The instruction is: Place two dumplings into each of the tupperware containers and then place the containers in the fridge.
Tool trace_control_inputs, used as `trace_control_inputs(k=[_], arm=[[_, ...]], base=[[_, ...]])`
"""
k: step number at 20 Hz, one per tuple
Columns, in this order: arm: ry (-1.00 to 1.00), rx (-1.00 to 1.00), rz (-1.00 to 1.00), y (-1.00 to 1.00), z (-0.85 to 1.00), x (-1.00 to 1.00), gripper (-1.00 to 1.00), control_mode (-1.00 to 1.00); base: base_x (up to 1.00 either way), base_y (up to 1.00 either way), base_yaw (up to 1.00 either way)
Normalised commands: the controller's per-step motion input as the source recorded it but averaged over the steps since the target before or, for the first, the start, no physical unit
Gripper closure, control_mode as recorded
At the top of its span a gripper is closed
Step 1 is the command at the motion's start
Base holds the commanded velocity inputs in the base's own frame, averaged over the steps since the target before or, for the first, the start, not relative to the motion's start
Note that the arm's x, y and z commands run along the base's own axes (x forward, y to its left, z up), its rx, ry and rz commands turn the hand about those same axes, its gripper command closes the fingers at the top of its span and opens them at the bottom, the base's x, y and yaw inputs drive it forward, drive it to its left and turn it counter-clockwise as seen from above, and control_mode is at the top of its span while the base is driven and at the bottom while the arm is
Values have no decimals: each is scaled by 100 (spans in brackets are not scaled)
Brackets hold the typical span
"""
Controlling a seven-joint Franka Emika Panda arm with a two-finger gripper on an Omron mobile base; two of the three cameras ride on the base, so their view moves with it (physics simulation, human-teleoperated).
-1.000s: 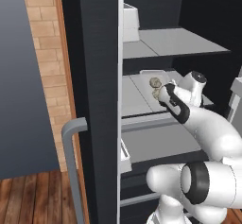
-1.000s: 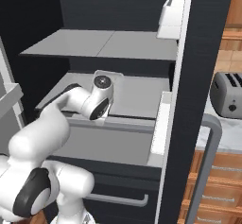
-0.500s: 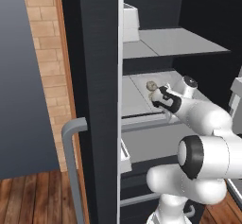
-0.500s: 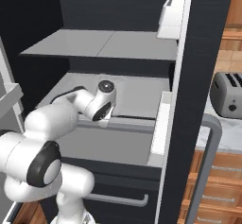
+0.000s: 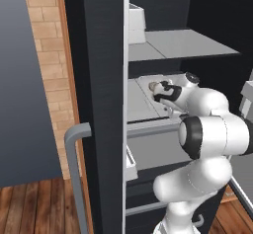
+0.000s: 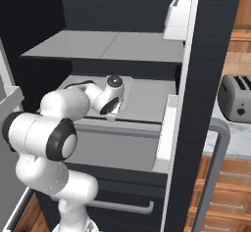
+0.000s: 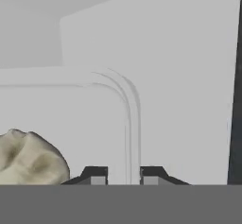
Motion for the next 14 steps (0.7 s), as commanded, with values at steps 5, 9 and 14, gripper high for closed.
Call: trace_control_inputs(k=[5, 9, 14], arm=[[-2, 0, 0, 0, -5, 27, -100, -100], [0, 0, 0, 0, 0, 1, -100, -100], [-3, 0, 0, 0, 1, -1, -100, -100]], base=[[0, 0, 0], [0, 0, 0], [0, 0, 0]])
